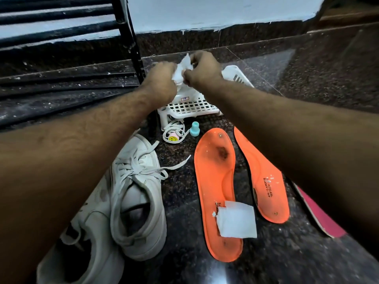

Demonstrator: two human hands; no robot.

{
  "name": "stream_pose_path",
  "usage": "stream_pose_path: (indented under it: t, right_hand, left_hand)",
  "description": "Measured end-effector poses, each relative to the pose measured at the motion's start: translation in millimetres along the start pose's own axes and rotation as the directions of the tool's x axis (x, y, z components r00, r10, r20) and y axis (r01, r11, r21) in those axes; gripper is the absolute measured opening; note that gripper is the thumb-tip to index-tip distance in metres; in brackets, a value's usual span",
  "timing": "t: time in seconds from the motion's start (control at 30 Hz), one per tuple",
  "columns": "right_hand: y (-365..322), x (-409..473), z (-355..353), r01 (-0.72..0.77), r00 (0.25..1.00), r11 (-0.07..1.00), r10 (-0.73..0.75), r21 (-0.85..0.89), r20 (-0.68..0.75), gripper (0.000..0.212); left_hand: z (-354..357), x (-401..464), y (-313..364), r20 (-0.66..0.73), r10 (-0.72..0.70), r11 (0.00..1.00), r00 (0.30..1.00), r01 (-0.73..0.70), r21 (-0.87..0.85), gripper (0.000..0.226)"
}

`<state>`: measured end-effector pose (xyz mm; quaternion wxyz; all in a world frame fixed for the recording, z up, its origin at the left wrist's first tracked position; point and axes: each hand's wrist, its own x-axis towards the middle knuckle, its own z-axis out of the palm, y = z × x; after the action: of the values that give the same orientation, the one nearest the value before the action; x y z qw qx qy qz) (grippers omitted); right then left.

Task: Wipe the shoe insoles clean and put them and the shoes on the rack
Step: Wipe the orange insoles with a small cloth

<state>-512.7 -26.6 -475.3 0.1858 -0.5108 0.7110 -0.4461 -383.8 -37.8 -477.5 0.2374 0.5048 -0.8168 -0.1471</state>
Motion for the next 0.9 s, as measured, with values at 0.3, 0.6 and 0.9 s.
stream_pose_path:
  t: [0.3, 0.6, 0.9]
  right_hand:
    - [19, -2, -6, 0.169, 0.979, 0.762, -0.201, -0.626, 0.019, 0.029]
    - [26, -12, -13, 0.452, 0.866, 0.522, -0.452, -0.723, 0.214, 0.031]
    - [57, -32, -16, 0.411, 0.906, 0.507, -0.322, -0.758, 0.276, 0.042]
  left_hand:
    - [12, 2, -23, 0.222, 0.249, 0.925, 0.943, -0.300, 0.233, 0.028]
    - [21, 2, -26, 0.236, 0.315, 0.893, 0.919, -0.371, 0.254, 0.036]
    - [19, 3, -23, 0.267, 0.281, 0.852, 0.922, -0.368, 0.372, 0.041]
